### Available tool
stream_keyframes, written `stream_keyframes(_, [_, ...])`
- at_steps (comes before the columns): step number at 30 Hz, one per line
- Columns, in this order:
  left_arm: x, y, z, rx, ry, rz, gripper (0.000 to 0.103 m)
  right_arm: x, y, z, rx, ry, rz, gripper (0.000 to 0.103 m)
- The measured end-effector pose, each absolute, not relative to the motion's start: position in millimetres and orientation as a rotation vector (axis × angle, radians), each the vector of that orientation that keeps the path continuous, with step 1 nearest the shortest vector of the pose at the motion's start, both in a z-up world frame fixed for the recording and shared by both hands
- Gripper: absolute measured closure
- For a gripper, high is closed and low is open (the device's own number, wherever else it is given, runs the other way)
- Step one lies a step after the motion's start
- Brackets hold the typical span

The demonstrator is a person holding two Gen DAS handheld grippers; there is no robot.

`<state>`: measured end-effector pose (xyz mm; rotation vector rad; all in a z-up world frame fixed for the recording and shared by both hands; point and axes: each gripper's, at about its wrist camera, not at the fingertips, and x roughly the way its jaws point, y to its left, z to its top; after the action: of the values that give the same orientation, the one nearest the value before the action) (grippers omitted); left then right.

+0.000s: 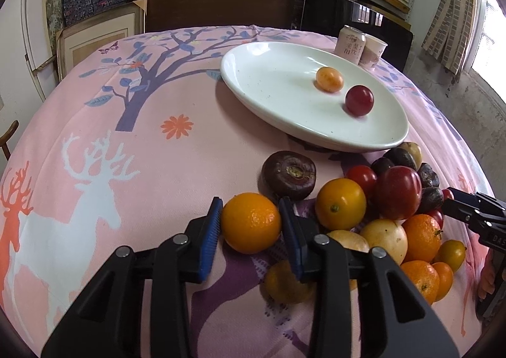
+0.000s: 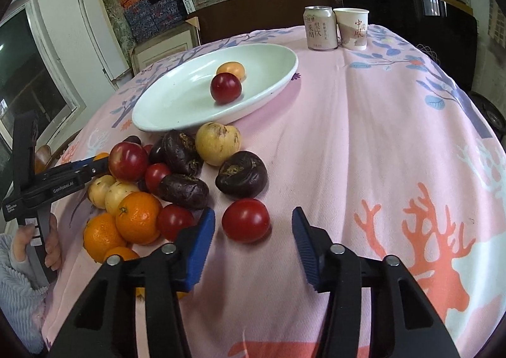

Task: Organize fruits
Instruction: 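Grasp a mandarin with the left tool while the right tool grasps another red tomato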

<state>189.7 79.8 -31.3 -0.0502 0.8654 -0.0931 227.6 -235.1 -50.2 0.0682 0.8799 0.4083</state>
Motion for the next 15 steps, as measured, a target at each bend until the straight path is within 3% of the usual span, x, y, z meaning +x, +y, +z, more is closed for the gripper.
stream_keyframes(7, [191,79,-33,-0.049,0.875,-0.100,0.067,228,-223,-51,0.023,0.886,0.444,0.072])
stream_keyframes(15, [183,87,-21,-0.085,0.827,-0.081,0.067,223,-240,-40,0.103,0.846,0.436,0.072])
